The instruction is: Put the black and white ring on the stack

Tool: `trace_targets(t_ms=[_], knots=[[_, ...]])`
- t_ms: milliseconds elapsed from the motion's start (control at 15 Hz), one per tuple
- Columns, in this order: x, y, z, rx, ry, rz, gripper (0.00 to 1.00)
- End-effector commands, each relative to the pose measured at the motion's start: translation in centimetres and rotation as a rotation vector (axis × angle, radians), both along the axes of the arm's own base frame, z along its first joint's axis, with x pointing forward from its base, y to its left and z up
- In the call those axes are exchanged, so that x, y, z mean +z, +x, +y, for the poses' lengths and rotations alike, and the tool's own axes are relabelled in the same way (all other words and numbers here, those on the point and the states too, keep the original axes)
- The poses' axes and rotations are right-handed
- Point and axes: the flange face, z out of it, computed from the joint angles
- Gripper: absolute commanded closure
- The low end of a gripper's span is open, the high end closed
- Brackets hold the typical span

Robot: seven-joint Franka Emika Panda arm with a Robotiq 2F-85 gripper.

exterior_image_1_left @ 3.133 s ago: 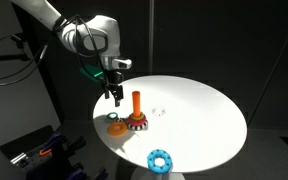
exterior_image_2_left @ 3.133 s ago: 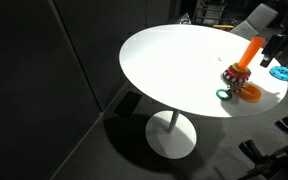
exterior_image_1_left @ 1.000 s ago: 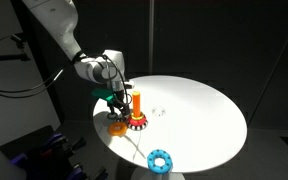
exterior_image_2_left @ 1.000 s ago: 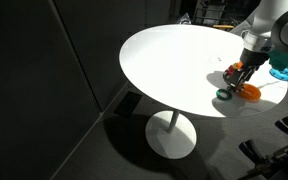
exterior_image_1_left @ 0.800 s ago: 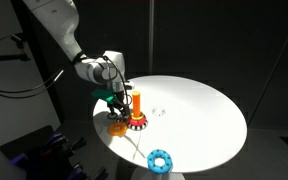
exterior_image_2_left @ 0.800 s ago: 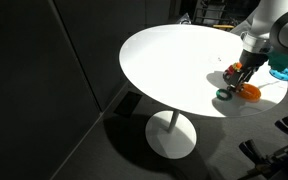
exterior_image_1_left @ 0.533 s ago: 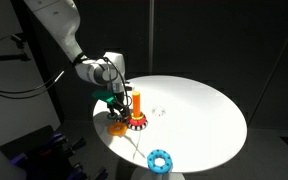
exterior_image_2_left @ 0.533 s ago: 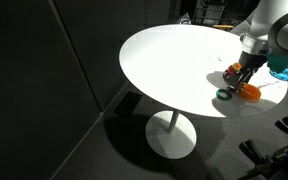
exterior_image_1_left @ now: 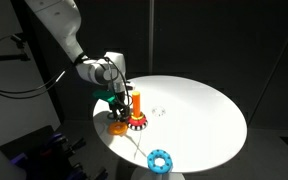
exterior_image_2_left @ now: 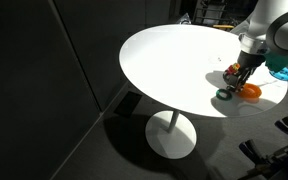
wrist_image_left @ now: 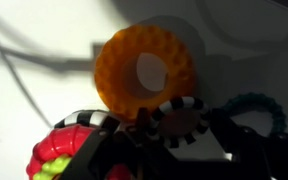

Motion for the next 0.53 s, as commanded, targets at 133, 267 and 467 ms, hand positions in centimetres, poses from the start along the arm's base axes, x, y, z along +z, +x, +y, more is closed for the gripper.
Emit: trace_targets(t_ms=[133, 267, 467], knots=[[0.9, 0.9, -0.2, -0.012, -0.023, -0.025, 0.81], [1.5, 0.9, -0.4, -0.016, -0.021, -0.034, 0.89], [2.2, 0.9, -0.3, -0.021, -0.021, -0.049, 0.92]])
